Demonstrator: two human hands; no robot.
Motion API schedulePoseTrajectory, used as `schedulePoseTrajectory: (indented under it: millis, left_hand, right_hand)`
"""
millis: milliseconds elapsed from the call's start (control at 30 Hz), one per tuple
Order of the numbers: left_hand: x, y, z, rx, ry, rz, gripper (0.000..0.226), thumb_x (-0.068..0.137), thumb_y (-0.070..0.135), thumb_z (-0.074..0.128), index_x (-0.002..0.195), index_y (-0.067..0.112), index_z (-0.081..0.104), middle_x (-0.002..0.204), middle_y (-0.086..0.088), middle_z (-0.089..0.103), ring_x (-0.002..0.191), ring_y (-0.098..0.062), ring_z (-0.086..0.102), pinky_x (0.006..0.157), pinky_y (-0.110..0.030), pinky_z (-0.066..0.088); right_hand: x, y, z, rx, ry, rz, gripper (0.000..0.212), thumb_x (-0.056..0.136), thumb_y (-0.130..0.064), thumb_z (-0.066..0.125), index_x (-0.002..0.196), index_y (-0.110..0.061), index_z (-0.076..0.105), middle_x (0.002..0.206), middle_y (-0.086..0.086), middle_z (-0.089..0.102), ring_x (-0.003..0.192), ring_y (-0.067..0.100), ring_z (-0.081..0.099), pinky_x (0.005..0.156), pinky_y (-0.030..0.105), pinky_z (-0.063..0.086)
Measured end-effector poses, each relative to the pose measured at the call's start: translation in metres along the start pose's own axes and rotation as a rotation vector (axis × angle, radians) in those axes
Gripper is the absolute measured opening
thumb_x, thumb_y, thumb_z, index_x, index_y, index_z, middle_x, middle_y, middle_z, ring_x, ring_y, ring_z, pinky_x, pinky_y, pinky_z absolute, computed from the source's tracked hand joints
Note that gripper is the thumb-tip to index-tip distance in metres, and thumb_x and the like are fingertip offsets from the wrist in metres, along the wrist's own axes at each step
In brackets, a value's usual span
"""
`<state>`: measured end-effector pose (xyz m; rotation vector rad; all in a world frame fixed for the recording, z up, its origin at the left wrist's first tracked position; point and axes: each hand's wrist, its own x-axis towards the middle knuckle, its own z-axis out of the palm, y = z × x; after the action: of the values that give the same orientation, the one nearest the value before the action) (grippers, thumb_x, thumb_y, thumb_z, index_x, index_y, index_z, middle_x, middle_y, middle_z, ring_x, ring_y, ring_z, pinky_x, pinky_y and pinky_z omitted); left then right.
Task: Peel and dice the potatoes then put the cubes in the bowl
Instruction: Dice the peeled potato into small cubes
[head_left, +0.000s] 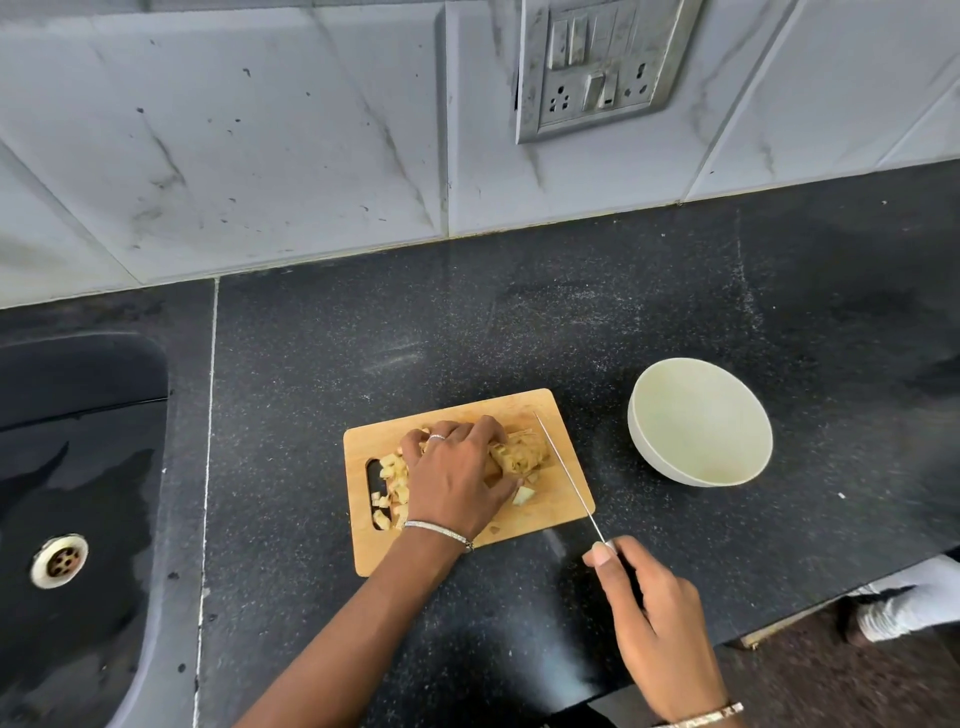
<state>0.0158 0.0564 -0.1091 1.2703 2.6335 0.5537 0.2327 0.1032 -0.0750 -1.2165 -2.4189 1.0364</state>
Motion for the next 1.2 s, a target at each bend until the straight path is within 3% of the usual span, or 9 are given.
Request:
schedulePoseTrajectory:
  millis: [533, 700, 967, 1200]
  left_hand:
    - [-0.008, -0.011, 0.001, -0.085, 0.044, -0.017, 0.037, 0.077, 0.06, 0.066, 0.1, 0.037, 0.048, 0.091, 0.019, 0.064, 0.108, -0.008, 0.054, 0.1, -0.041, 0.016]
    - [-0.013, -0.019, -0.004, -0.103, 0.061, -0.036, 0.035, 0.076, 0.059, 0.068, 0.097, 0.037, 0.052, 0.091, 0.021, 0.063, 0.108, -0.007, 0.055, 0.101, -0.04, 0.016]
    - [-0.013, -0.022, -0.002, -0.116, 0.065, -0.028, 0.034, 0.075, 0.058, 0.069, 0.099, 0.037, 0.058, 0.097, 0.022, 0.065, 0.113, -0.007, 0.054, 0.101, -0.041, 0.015]
    - [-0.015, -0.023, -0.003, -0.148, 0.085, -0.046, 0.041, 0.071, 0.053, 0.074, 0.095, 0.034, 0.047, 0.089, 0.023, 0.058, 0.099, -0.008, 0.057, 0.099, -0.038, 0.017]
  right_hand:
    - [0.0, -0.005, 0.0, 0.006, -0.034, 0.006, 0.028, 0.097, -0.044, 0.043, 0.087, -0.027, 0.062, 0.054, -0.026, 0.052, 0.05, 0.004, 0.052, 0.047, 0.017, 0.032]
    - [0.001, -0.001, 0.004, -0.022, -0.059, -0.011, 0.026, 0.1, -0.041, 0.044, 0.082, -0.027, 0.057, 0.055, -0.022, 0.052, 0.049, 0.006, 0.051, 0.048, 0.02, 0.032]
    - [0.006, 0.002, 0.017, -0.061, -0.143, -0.06, 0.034, 0.097, -0.057, 0.033, 0.084, -0.033, 0.051, 0.061, -0.018, 0.055, 0.051, 0.011, 0.052, 0.049, 0.025, 0.033]
    - [0.011, -0.001, 0.022, -0.102, -0.186, -0.033, 0.034, 0.1, -0.054, 0.034, 0.077, -0.03, 0.043, 0.054, -0.002, 0.049, 0.053, 0.014, 0.053, 0.055, 0.034, 0.04]
